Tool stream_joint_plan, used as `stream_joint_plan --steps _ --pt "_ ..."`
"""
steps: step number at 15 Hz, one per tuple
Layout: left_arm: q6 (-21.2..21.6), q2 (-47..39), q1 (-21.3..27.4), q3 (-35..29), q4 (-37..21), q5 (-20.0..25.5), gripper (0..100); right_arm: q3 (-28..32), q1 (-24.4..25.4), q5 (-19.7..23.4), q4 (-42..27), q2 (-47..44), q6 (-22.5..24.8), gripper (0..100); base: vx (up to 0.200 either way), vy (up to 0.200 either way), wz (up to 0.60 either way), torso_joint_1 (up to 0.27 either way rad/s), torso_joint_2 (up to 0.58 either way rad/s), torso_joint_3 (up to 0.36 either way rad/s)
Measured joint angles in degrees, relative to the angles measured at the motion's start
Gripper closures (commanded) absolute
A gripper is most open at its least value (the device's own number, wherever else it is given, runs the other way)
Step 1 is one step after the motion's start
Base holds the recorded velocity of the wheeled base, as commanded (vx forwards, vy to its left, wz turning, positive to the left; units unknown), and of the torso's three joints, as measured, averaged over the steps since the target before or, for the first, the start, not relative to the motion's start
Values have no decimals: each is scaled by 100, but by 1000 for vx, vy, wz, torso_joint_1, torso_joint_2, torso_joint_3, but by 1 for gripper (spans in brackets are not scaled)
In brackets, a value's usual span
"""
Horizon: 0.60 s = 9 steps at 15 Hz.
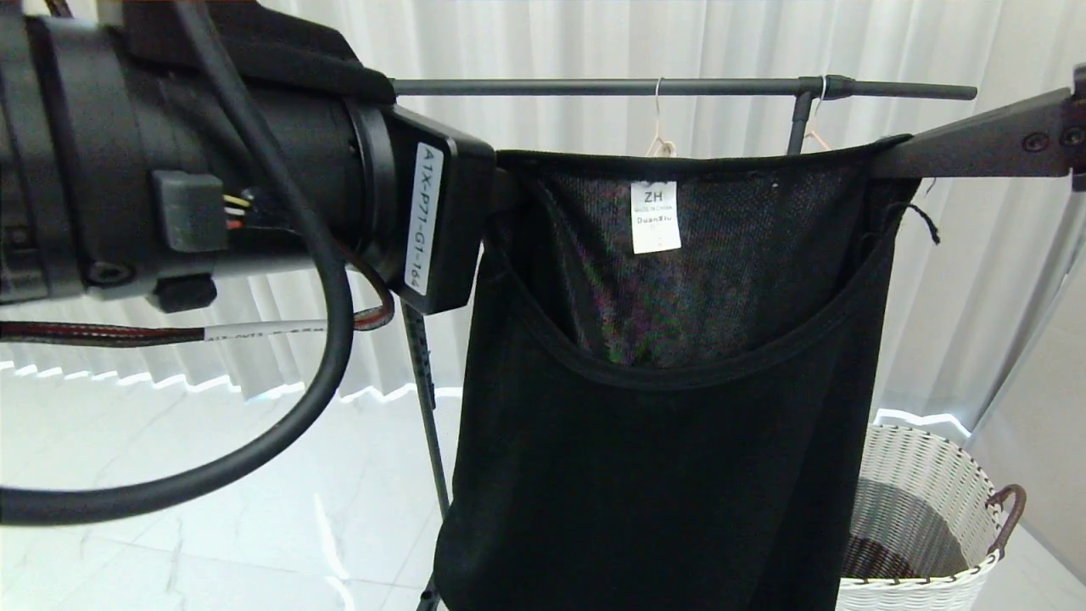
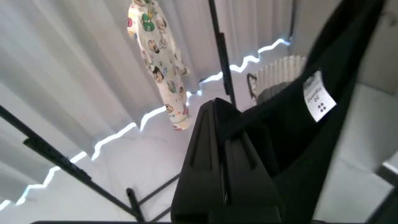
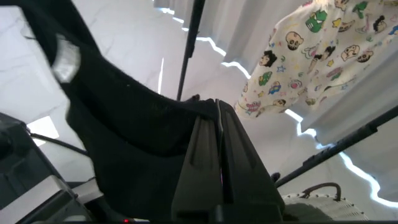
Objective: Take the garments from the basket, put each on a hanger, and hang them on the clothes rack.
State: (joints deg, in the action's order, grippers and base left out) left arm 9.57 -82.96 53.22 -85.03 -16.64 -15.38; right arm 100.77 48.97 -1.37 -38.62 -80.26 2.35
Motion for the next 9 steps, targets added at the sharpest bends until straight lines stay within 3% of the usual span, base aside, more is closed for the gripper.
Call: stream_joint_plan --steps 1,2,6,9 --pt "83 -23 -55 28 -2 33 100 -2 12 -5 -65 37 0 100 0 0 0 0 0 0" --pt "102 -39 -74 33 2 44 100 -7 15 -9 -90 55 -1 0 0 0 0 0 0 0" --pt "123 -65 -105 52 2 33 100 -118 37 -60 -82 91 27 0 0 0 0 0 0 0" --pt "145 -63 -205 149 0 -13 100 -145 -85 -761 -73 107 22 0 0 0 0 0 0 0"
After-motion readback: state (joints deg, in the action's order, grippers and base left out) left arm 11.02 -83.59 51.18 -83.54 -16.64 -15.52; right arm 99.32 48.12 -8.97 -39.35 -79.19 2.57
